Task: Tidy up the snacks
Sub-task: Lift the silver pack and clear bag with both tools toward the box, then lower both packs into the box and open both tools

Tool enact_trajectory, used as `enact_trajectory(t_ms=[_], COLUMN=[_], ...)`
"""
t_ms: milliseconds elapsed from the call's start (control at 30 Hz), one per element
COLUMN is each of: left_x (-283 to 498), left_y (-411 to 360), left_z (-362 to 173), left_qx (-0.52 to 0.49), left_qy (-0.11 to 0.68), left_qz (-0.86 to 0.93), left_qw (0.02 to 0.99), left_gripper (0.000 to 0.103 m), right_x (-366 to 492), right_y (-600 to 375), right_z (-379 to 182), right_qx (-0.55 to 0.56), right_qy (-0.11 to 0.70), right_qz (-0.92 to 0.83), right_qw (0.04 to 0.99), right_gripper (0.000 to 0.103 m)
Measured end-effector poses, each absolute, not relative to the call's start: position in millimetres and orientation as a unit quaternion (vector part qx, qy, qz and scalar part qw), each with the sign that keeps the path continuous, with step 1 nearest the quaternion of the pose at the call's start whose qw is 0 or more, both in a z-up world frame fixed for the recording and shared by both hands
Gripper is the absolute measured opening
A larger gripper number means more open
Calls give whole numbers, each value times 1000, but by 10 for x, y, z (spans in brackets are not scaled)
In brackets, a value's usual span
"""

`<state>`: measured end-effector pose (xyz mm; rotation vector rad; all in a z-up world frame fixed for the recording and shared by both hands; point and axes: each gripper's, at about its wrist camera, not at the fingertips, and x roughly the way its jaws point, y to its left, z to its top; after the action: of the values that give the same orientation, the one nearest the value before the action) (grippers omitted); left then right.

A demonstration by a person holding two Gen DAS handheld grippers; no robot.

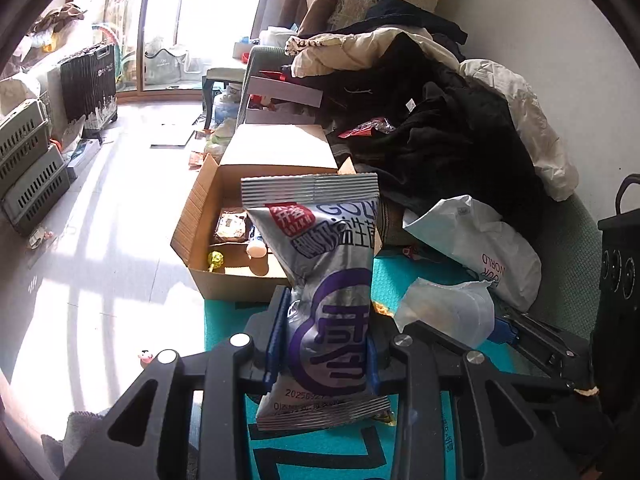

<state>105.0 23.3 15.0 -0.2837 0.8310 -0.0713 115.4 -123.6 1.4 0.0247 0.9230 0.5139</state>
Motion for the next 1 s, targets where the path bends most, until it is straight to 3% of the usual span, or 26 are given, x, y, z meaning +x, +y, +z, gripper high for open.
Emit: enact_trajectory(t_ms=[533,1000], left_x=[1964,2918], left_y=[608,686], left_z=[379,-12], left_qx=[-122,-104], left_qy=[358,390], left_qz=[-25,-12], left_qw=[925,915], left_gripper=[31,32], right_x=[2075,2919], right_y=[-847,-805], right_z=[358,265], right_qx=[-6,-2], right_qy=[386,379], right_qz=[248,198], right_qw=[888,904], right_gripper=[54,55])
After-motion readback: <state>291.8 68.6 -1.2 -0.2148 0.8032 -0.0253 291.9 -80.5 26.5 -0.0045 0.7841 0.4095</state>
